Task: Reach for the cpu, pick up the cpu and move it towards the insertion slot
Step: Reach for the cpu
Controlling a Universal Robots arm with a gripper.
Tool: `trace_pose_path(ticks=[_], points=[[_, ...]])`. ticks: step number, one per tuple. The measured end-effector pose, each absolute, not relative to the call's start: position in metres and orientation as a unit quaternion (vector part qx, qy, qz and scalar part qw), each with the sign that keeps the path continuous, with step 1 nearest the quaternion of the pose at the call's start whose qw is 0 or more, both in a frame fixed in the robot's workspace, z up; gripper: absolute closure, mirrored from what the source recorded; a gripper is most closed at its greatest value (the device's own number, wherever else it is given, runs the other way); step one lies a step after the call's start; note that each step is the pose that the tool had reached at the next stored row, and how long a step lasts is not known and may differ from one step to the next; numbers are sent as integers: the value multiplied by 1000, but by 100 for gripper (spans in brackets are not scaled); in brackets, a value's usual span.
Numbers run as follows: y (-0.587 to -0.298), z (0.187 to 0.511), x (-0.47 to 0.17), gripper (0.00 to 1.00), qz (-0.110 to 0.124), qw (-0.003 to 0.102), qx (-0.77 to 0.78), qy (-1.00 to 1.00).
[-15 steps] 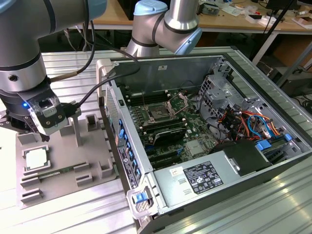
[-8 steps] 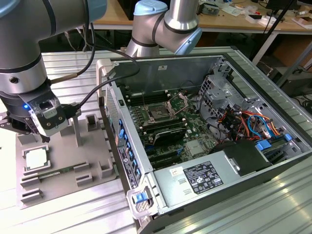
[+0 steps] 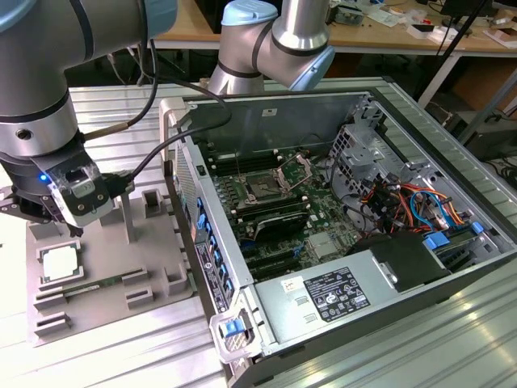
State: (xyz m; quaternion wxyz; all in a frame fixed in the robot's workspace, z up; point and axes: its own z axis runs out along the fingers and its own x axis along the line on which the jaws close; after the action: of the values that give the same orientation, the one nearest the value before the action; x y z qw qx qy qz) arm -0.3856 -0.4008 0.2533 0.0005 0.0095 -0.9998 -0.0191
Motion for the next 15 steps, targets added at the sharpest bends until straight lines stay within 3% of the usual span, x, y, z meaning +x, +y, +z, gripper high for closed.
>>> trace_pose_path(ticks=[15], points=[[-401,249,-386,89,-19,0,10,-1000]])
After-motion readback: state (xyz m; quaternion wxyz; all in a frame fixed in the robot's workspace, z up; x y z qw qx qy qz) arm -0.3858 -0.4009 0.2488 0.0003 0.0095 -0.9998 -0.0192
